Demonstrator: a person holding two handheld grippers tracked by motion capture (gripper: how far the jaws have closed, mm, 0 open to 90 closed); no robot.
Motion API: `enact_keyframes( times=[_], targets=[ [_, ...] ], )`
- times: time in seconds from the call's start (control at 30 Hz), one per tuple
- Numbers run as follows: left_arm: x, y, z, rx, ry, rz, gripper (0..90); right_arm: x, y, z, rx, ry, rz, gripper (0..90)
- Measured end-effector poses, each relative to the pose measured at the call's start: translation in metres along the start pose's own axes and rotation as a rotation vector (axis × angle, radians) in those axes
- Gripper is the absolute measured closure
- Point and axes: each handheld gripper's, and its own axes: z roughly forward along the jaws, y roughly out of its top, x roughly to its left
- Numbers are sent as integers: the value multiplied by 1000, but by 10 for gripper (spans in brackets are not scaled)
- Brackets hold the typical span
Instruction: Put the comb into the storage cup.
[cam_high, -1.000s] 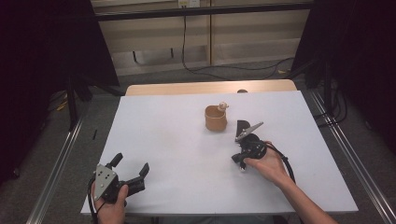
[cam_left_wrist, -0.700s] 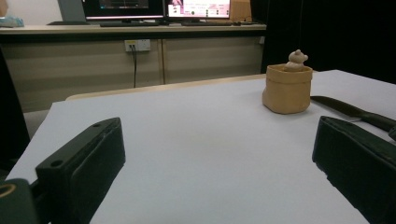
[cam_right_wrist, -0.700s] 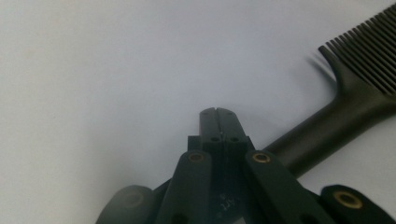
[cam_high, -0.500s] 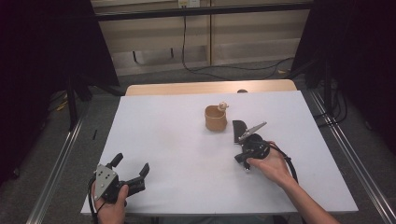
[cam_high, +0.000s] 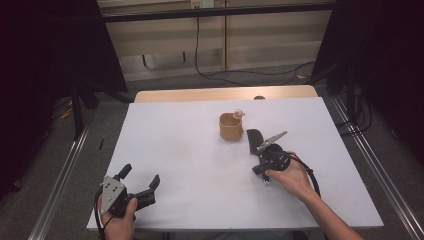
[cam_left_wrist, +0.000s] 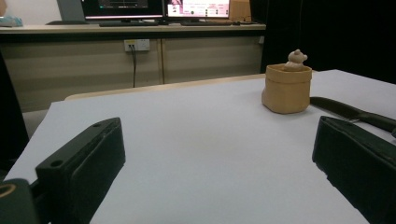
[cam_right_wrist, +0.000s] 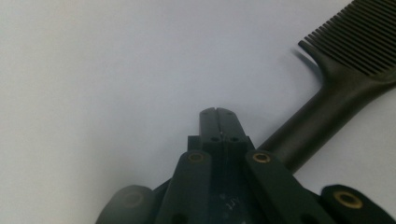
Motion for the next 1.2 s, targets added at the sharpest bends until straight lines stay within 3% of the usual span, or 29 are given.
enact_keyframes(
  times=[0.33, 0.47, 0.67, 0.87, 1.0, 1.2],
  targets=[
    [0, 0, 0, -5, -4, -2, 26, 0, -2, -9, -82, 25, -11, 900],
    [1, 0, 0, -2, 0, -1, 26, 1, -2, -17, -118, 25, -14, 853],
    [-1, 0, 0, -3, -6, 0, 26, 0, -4, -24, -158, 37, -33, 696],
    [0, 0, -1, -6, -2, -8, 26, 3, 1, -32, -205, -28, -40, 235],
    [0, 0, -1, -5, -9, -11, 26, 4, 4, -35, -206, -56, -17, 135],
    [-1, 1, 0, -2, -19, -6, 26, 0, 4, -35, -172, -56, 14, 137]
  ],
)
